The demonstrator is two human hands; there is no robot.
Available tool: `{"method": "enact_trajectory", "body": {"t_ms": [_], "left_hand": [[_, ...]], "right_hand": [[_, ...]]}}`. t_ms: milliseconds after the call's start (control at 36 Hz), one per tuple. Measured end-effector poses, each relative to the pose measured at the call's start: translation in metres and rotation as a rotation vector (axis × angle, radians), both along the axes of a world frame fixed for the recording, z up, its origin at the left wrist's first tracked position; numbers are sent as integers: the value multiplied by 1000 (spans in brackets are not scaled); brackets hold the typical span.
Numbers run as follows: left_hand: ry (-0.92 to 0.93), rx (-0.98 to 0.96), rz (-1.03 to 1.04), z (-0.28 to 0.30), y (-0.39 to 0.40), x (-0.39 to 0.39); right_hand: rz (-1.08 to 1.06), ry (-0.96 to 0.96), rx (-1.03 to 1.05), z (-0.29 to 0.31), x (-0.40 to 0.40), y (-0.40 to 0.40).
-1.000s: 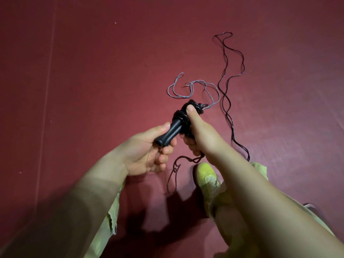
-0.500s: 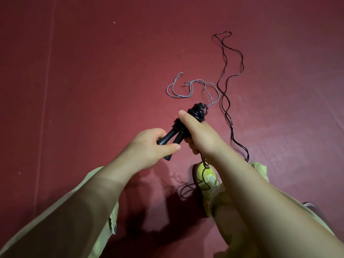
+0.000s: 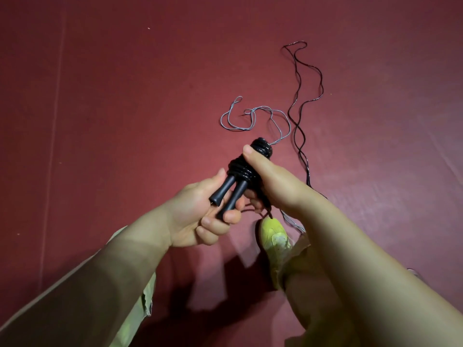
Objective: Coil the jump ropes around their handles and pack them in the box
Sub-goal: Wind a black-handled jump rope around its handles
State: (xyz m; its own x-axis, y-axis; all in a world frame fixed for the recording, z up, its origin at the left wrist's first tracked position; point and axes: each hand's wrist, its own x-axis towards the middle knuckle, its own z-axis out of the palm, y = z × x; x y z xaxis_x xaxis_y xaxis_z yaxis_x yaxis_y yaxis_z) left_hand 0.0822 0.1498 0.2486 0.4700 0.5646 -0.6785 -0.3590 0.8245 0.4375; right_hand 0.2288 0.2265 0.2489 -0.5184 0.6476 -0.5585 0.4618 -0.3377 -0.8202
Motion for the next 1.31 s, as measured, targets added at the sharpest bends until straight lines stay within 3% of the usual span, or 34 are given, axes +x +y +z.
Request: {"method": "enact_trajectory", "body": {"t_ms": [333,500,667,833,944,1083,1222,1306], "left_hand": [[557,96,-35,-16,3,1],[896,246,-185,-25,4,-2],[1137,376,-234,-36,6,-6],[1224,401,-275,-35,8,-7],[1270,410,-252,-34,7,-9],[1011,397,-26,-26,8,-12],[1016,432,-43,-25,9,-14],[806,454,-9,-24,6,-12]], "right_hand": [[22,-267,29,-13,-2,0],[95,-456,-4,-14,1,-2],[54,-472,77,-17,-1,-3],[36,-465,219,-14,-5,-4],[-53,-375,199,-19,-9,-5],[-153,-240,122,-15,-9,-2],[-133,-168,194,-13,-11,-2],[-139,-104,254,-10,-10,-3]]}}
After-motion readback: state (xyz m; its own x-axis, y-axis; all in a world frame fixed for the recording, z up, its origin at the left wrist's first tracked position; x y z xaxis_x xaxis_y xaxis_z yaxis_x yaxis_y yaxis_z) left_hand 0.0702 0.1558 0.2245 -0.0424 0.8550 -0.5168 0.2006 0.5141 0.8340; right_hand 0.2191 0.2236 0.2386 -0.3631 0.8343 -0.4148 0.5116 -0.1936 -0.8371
